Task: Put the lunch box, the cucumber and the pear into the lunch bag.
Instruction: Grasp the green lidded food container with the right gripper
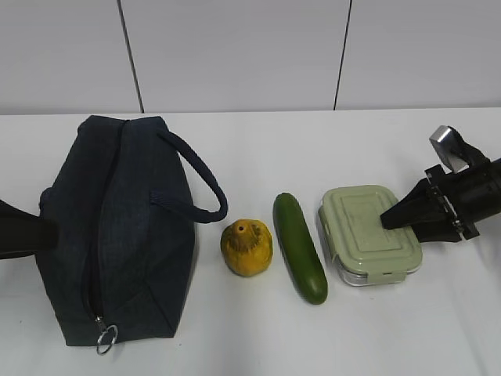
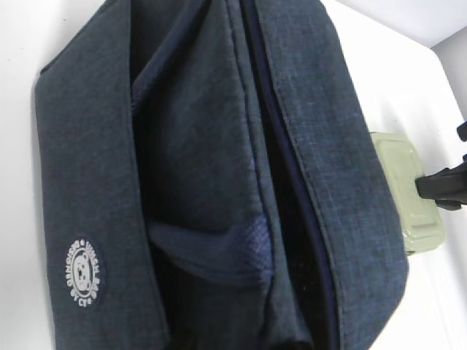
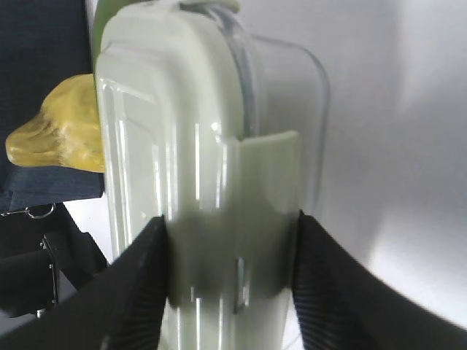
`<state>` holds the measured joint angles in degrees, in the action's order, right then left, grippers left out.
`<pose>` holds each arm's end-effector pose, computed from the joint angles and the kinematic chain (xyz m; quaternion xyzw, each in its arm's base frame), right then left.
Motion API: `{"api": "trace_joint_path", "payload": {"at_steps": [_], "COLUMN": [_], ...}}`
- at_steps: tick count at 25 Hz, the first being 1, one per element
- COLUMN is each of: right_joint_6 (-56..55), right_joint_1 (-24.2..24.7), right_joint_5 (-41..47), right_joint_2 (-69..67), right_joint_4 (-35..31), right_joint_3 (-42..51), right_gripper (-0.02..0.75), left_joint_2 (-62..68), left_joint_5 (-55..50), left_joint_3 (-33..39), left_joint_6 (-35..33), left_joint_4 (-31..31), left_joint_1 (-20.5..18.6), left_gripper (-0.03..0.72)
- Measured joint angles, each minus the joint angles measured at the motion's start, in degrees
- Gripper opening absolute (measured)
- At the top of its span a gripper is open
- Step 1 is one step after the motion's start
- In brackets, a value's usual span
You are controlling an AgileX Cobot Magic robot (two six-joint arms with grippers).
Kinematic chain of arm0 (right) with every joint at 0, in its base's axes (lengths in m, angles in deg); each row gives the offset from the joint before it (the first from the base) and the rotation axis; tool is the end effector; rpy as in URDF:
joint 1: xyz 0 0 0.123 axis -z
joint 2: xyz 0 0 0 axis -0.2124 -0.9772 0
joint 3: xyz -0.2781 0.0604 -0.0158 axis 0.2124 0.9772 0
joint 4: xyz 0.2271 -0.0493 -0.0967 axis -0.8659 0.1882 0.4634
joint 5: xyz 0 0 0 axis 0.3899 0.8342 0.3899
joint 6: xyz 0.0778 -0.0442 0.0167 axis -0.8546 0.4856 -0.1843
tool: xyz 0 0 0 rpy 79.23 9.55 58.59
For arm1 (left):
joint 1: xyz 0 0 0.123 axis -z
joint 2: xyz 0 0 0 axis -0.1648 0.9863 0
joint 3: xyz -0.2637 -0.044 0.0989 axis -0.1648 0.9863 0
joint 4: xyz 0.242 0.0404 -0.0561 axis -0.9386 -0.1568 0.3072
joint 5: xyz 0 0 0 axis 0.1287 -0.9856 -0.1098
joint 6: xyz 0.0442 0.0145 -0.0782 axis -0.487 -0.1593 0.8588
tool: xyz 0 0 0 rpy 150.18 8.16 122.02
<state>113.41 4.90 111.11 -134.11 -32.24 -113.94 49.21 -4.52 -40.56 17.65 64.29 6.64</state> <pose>0.3653 -0.0369 0.1136 -0.0277 0.8915 0.4454 0.0777 0.1773 -0.0469 0.2381 0.0438 0.9085 -0.3102 0.2765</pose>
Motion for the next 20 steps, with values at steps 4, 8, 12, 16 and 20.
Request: {"api": "trace_joint_path", "payload": {"at_steps": [4, 8, 12, 16, 20], "right_joint_6": [0.00, 0.00, 0.00, 0.00, 0.00], "right_joint_1": [0.00, 0.00, 0.00, 0.00, 0.00], "right_joint_5": [0.00, 0.00, 0.00, 0.00, 0.00], "right_joint_2": [0.00, 0.00, 0.00, 0.00, 0.00], "right_joint_4": [0.00, 0.00, 0.00, 0.00, 0.00], "right_joint_3": [0.00, 0.00, 0.00, 0.00, 0.00], "right_gripper": [0.370, 0.370, 0.370, 0.370, 0.370], "left_joint_2": [1.65, 3.55, 4.47, 4.47, 4.47], "left_joint_5": [0.00, -0.33, -0.45, -0.69, -0.85], "left_joint_3": [0.00, -0.07, -0.11, -0.11, -0.11], "left_joint_6": [-0.86, -2.45, -3.17, -3.18, -3.30], "left_joint_4": [0.73, 1.56, 1.82, 1.94, 3.25], "left_joint_1": [0.00, 0.00, 0.00, 0.00, 0.00], "left_gripper": [0.253, 0.253, 0.221, 0.066, -0.008]}}
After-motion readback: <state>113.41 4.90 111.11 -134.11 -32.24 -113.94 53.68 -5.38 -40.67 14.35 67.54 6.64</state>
